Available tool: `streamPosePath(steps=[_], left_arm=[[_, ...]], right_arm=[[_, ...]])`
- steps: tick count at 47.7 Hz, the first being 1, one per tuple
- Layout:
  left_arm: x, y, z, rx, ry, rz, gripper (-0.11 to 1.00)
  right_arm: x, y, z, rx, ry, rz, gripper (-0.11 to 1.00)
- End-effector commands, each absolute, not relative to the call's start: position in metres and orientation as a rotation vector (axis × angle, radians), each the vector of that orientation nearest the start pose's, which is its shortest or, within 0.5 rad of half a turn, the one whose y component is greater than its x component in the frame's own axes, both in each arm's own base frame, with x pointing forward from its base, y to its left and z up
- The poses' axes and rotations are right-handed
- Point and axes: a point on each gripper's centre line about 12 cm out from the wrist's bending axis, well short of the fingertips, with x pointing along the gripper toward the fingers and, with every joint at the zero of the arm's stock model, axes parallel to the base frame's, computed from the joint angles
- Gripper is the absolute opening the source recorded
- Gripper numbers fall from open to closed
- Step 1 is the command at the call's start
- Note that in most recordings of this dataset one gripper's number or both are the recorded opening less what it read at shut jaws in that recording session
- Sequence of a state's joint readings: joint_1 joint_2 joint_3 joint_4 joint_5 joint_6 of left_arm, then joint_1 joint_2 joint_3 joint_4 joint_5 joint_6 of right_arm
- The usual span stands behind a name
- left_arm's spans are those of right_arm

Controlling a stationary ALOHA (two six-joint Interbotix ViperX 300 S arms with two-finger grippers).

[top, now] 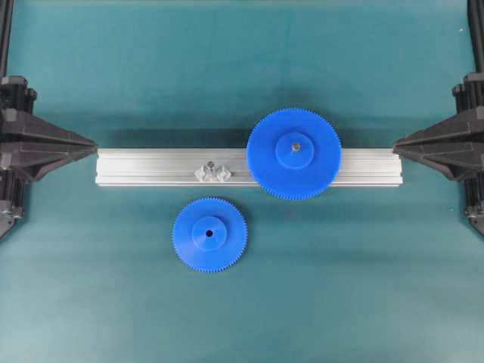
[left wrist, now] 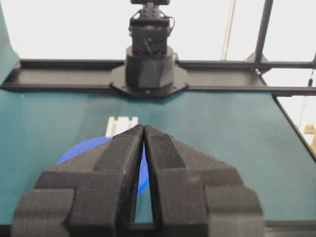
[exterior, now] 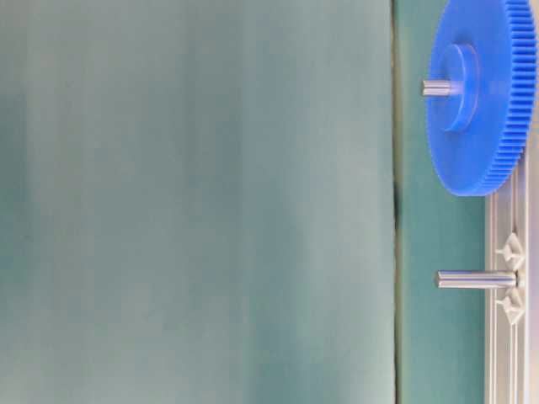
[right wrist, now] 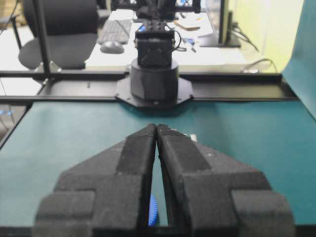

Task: Insert the small gear onto the shaft.
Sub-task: 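Move the left gripper over the smaller blue gear on the table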

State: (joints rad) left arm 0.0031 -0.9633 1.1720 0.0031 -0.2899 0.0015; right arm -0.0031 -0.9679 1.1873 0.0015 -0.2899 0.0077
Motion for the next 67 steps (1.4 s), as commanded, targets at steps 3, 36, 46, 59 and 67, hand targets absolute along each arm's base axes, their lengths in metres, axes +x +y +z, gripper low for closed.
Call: streamPosePath(steps=[3,36,46,59,67], left_arm=[[0.205,-0.012,0.288,-0.053,-0.052,-0.06,0.09],[0.245,-0.019,0.272,-0.077,0.172,-0.072,0.0],[0.26,-0.023,0.263,-0.069,0.27,-0.078,0.0],[0.279,-0.03,0.25,-0.06,0.392,-0.089,0.0],[0.29,-0.036,0.243,-0.051,0.464,-0.103,0.0]], right_arm=[[0.197,0.0,0.284,0.033,-0.057,-0.003,0.18],[0.196,0.0,0.27,0.136,0.127,-0.01,0.04],[0.195,0.0,0.259,0.154,0.211,-0.015,0.04],[0.194,0.001,0.241,0.178,0.305,-0.023,0.04],[0.193,0.001,0.233,0.19,0.358,-0.028,0.04]])
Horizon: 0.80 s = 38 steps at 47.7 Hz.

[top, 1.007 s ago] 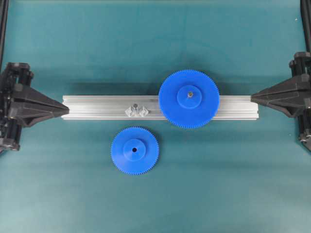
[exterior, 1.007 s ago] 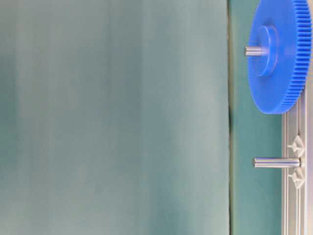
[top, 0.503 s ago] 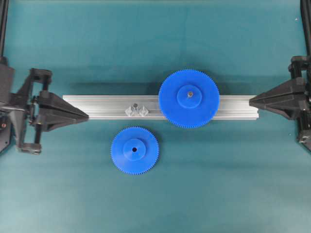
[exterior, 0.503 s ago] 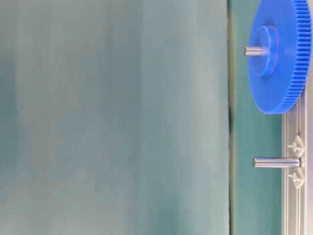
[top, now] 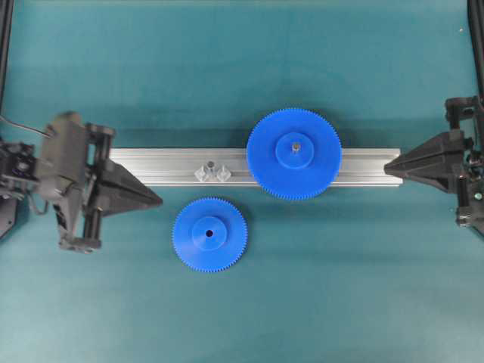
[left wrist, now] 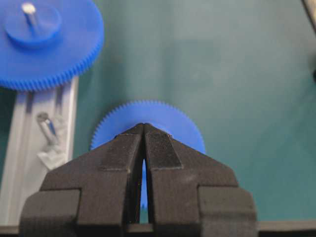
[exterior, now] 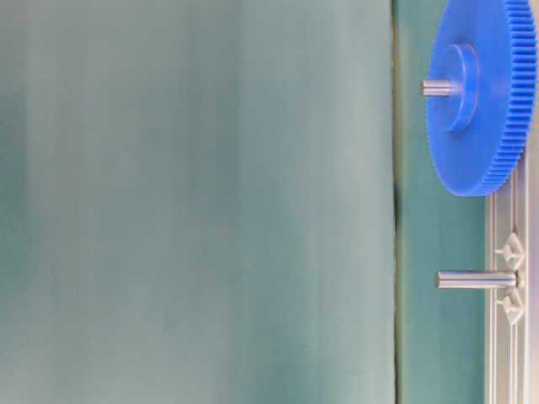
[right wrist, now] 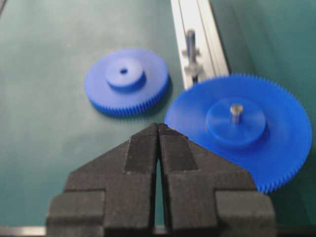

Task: Insert the small gear onto the shaft.
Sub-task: 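Move the left gripper over the smaller blue gear on the table, then lower the left gripper to the gear hub and open its fingers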

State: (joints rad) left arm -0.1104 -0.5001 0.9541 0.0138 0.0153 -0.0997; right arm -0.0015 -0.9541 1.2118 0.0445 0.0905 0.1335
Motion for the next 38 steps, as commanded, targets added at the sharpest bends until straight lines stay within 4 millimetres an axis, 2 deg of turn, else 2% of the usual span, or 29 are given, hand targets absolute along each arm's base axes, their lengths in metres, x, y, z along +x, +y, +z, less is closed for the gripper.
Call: streamPosePath(steps=[1,11,38], left_arm=[[0.291,-0.036,0.242,-0.052,0.472,-0.102,0.0],[0.307,-0.038,0.236,-0.053,0.544,-0.096,0.0],[0.351,-0.05,0.206,-0.05,0.674,-0.1,0.0]], right_arm=[[0.193,0.001,0.232,0.193,0.364,-0.029,0.04],[0.193,0.001,0.227,0.194,0.395,-0.032,0.04],[0.191,0.001,0.223,0.205,0.422,-0.037,0.04]])
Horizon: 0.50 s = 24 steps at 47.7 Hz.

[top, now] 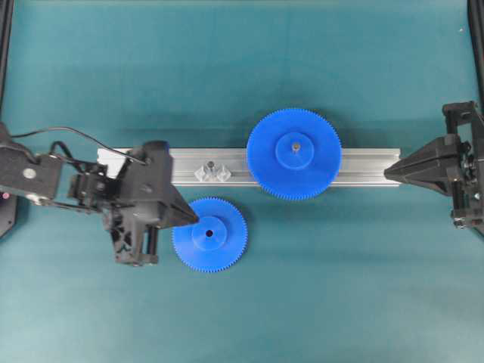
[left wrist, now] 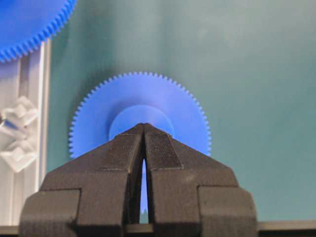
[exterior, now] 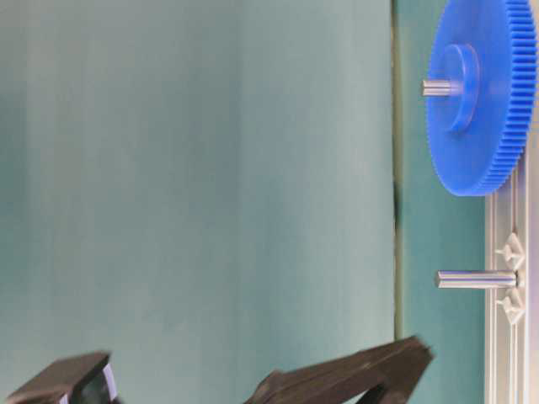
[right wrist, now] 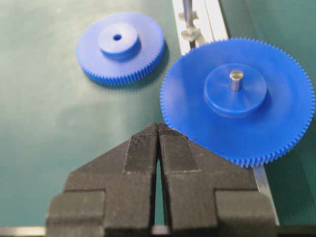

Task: Insert the small gear onto the shaft.
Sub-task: 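Lower the left gripper to the gear hub and open its fingers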

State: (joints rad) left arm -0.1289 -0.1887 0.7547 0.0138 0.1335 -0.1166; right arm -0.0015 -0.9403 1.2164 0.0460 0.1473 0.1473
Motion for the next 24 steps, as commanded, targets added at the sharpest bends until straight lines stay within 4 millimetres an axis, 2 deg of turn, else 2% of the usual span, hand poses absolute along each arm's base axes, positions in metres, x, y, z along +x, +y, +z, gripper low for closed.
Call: streamPosePath(steps=[1,24], left_arm=[[0.352,-0.05,0.205,-0.049,0.677,-0.101,0.0],[0.378,-0.055,0.185,-0.034,0.826,-0.091,0.0]], right_arm=[[0.191,0.001,0.222,0.206,0.424,-0.037,0.04],[0.191,0.001,0.222,0.213,0.424,-0.04,0.04]])
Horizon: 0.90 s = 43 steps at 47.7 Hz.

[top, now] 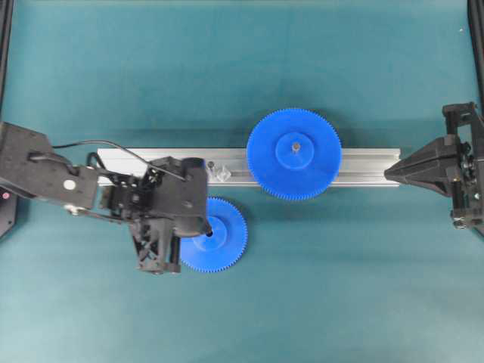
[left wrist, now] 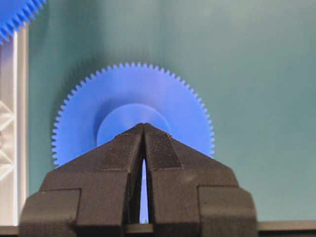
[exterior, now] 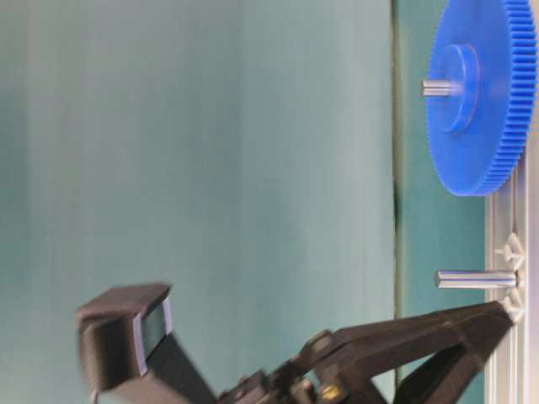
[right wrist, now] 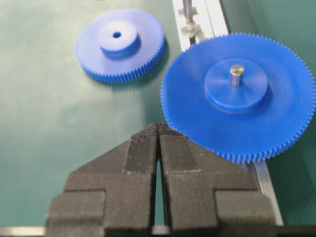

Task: Insert the small gear onto the shaft.
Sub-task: 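Lower the left gripper to the gear hub and open its fingers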

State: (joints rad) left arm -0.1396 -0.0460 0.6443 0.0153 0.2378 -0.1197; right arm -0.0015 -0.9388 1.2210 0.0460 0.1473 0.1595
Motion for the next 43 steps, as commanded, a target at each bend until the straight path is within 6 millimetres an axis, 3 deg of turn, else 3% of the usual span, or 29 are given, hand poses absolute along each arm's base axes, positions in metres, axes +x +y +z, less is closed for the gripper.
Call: streamPosePath(steps=[1,16,43], left_arm=[[0.379,-0.055,0.184,-0.033,0.838,-0.09,0.0],[0.394,-0.057,0.172,-0.016,1.001,-0.076,0.0],[0.402,-0.058,0.165,-0.003,1.095,-0.069,0.0]], right_arm=[[0.191,0.0,0.222,0.213,0.424,-0.042,0.04],[0.19,0.0,0.222,0.213,0.419,-0.04,0.04],[0.189,0.0,0.22,0.215,0.42,-0.042,0.04]])
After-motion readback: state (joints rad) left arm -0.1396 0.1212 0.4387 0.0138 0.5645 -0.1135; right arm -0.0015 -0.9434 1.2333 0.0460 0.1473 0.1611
